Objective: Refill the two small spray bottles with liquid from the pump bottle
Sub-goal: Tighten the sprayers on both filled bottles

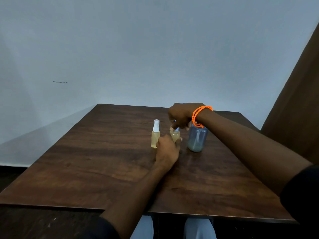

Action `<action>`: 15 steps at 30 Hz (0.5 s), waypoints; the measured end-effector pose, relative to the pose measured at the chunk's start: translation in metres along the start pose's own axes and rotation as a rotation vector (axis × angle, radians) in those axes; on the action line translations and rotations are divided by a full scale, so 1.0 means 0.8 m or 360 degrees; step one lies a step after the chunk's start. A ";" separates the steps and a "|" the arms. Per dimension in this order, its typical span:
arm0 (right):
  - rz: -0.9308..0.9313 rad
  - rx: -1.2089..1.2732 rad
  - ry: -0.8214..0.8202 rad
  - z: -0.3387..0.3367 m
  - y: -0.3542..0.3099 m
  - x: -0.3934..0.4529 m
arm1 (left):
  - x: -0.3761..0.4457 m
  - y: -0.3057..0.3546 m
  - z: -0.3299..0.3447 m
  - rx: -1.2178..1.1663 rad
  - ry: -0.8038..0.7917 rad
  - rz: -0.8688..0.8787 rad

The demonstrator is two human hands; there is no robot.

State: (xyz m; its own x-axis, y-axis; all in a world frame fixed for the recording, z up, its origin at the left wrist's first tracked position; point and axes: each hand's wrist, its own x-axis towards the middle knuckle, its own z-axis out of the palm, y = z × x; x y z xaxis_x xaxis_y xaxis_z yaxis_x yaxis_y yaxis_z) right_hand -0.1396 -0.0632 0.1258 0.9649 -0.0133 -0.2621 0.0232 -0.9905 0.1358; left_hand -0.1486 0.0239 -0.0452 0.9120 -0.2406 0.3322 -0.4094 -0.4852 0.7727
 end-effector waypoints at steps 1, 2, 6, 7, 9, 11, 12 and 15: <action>0.0047 -0.0060 0.0010 0.000 -0.001 0.000 | 0.000 0.000 0.000 -0.0020 -0.0009 0.0004; 0.0062 -0.0122 0.0034 -0.001 -0.001 -0.001 | 0.000 -0.001 -0.001 -0.0047 -0.0020 0.0000; -0.0082 -0.0018 0.0014 -0.014 0.002 -0.003 | -0.001 0.004 -0.004 -0.0017 -0.0003 0.0005; -0.0099 0.0039 0.0022 -0.013 0.002 -0.003 | -0.001 0.004 -0.005 0.0006 0.0006 0.0023; -0.0064 0.0029 0.0129 -0.004 0.000 -0.001 | -0.001 0.003 -0.004 0.0041 -0.0006 0.0051; 0.0007 -0.0092 0.0245 0.004 -0.005 0.000 | -0.003 0.004 -0.004 0.0027 -0.0030 0.0025; 0.0014 -0.0114 0.0253 0.007 -0.005 0.002 | -0.003 0.005 -0.005 0.0021 -0.0039 -0.0004; -0.0075 0.0075 0.0056 -0.003 0.004 0.000 | -0.001 0.004 -0.006 -0.0009 -0.0043 -0.0012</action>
State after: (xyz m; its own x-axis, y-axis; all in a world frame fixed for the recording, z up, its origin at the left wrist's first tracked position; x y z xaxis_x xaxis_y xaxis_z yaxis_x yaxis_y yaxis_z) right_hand -0.1386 -0.0663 0.1283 0.9716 0.0374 -0.2335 0.0572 -0.9953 0.0784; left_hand -0.1507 0.0269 -0.0407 0.9141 -0.2596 0.3113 -0.4021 -0.4824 0.7782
